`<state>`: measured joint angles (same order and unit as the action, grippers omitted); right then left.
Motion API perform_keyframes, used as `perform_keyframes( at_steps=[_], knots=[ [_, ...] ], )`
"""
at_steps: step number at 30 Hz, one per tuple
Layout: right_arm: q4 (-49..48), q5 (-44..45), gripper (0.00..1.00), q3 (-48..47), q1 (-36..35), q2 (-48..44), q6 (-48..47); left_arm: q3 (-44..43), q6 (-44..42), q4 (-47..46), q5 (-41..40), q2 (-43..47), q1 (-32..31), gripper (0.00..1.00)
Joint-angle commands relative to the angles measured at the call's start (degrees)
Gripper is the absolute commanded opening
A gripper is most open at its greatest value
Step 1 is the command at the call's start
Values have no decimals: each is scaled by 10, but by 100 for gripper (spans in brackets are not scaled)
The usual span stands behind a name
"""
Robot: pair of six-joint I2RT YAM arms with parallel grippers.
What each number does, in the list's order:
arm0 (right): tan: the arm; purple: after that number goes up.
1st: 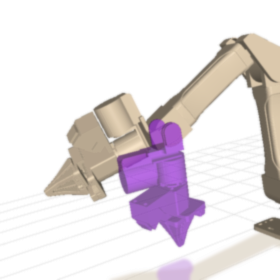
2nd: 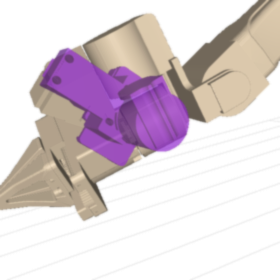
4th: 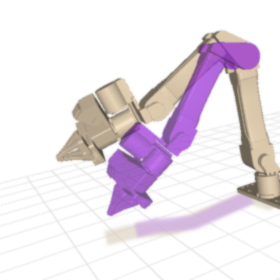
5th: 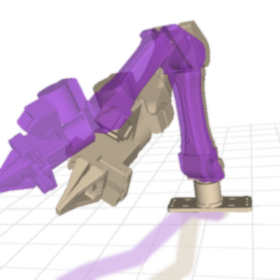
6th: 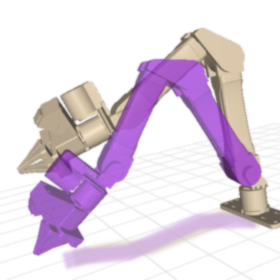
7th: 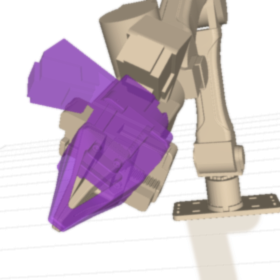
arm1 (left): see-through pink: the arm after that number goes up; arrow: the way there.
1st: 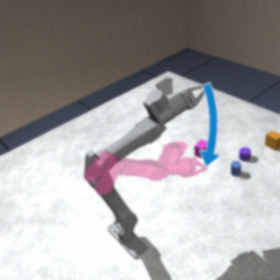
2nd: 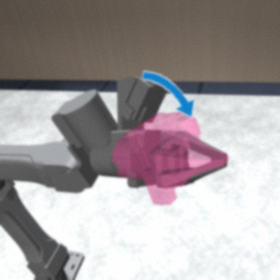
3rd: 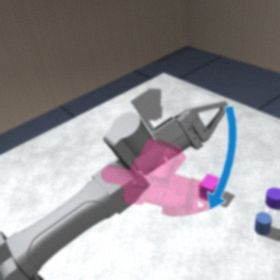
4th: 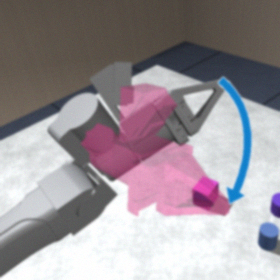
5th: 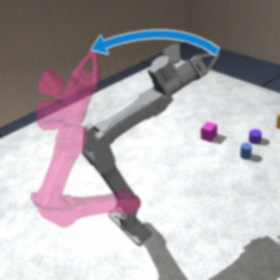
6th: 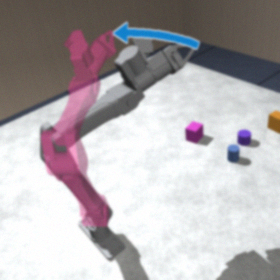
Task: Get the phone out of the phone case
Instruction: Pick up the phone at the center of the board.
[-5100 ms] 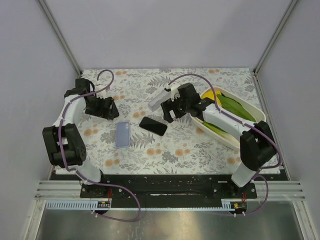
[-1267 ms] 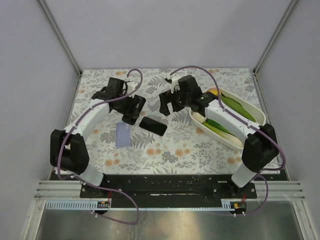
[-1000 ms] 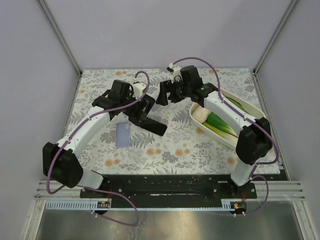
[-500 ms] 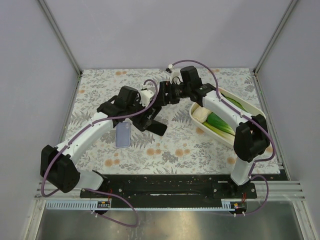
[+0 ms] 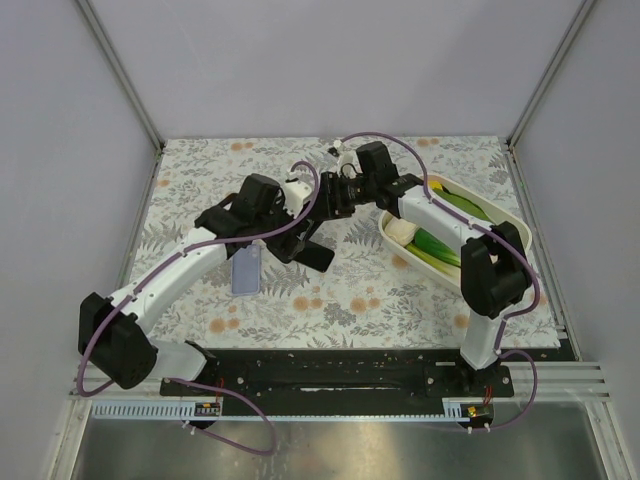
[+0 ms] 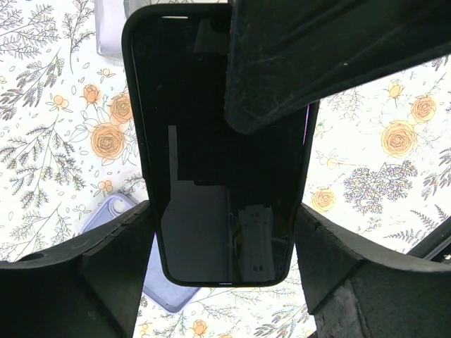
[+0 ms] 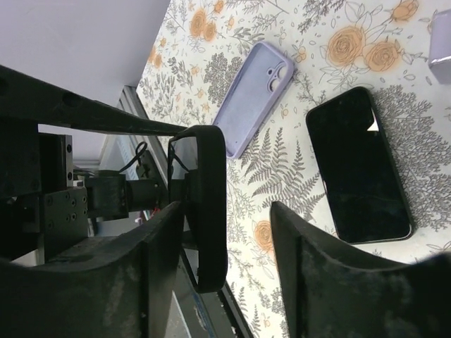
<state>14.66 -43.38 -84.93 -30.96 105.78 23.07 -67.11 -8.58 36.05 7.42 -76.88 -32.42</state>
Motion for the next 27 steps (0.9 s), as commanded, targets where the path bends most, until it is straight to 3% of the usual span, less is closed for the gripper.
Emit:
perform_keyframes(
  at_steps=[1, 9, 14, 15, 18, 20, 27],
  knots=[
    [-35, -33, 53, -2, -3, 7, 19, -17, -4, -52, -14, 31, -5, 7],
    [-43, -78, 1, -4, -1, 8, 26, -7, -4, -68, -26, 34, -4, 11],
    [-38, -94, 0, 1, 11, -13, 12, 6, -8, -81, -29, 40, -4, 21],
    [-31, -95, 0, 2, 13, -19, 3, 8, -12, -81, -26, 44, -5, 27],
    [15, -90, 0, -5, 24, -37, -46, 12, -29, -71, 4, 56, -4, 64],
    [61, -86, 0, -9, 28, -53, -92, 9, -56, -50, 36, 67, -4, 79],
    [194, -61, 0, -13, 29, -113, -253, -25, -144, 31, 138, 87, 2, 99]
  ],
)
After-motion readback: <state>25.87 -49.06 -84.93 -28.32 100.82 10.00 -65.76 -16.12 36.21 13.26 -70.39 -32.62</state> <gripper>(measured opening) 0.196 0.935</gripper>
